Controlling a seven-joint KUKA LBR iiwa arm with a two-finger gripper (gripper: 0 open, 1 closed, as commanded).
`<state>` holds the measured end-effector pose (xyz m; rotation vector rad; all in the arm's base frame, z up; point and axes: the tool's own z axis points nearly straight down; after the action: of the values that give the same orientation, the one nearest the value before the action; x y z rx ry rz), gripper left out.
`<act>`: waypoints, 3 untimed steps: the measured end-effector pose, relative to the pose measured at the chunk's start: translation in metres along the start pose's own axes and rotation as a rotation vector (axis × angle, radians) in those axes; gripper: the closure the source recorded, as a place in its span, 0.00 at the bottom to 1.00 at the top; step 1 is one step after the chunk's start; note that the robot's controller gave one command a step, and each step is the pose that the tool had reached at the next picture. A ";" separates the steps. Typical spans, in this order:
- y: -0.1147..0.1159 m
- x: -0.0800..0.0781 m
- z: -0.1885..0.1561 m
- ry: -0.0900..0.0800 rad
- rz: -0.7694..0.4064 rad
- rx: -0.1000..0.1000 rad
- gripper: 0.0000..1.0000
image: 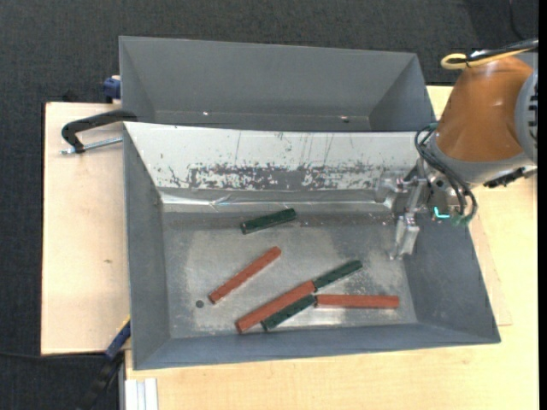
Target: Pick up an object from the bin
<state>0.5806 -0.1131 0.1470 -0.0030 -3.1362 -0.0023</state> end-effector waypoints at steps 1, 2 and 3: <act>0.000 -0.002 -0.005 -0.008 -0.001 0.001 0.00; 0.052 0.024 0.072 -0.001 -0.048 -0.002 0.00; 0.052 0.013 0.076 -0.010 -0.073 0.001 1.00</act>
Offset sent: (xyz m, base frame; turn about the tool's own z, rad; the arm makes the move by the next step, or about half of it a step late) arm -0.0309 0.0543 -0.0770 -0.0308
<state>0.5676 -0.0612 0.0710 0.1119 -3.1442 -0.0006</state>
